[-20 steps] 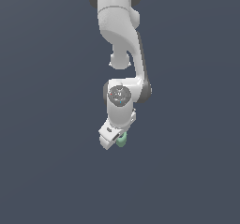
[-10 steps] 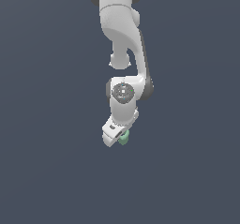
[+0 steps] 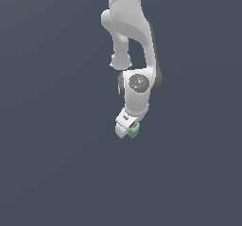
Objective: Pick up the object and move it to a goal position.
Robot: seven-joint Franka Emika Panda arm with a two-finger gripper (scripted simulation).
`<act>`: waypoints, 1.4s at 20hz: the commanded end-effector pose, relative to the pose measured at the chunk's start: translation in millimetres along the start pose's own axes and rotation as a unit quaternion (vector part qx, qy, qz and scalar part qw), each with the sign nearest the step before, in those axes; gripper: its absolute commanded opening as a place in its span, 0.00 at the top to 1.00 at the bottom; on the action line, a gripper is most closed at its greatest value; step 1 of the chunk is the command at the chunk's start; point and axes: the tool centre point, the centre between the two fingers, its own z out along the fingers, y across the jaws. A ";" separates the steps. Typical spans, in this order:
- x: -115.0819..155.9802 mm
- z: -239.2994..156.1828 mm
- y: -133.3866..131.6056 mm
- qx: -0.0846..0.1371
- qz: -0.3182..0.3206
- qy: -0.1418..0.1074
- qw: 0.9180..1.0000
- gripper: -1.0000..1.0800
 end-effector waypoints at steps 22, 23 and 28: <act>32.2 -16.5 -227.0 0.000 -0.001 0.000 1.000 1.00; 33.0 -16.8 -231.2 0.000 -0.001 0.000 1.000 1.00; 35.8 -17.7 -241.7 0.000 -0.001 0.000 1.000 1.00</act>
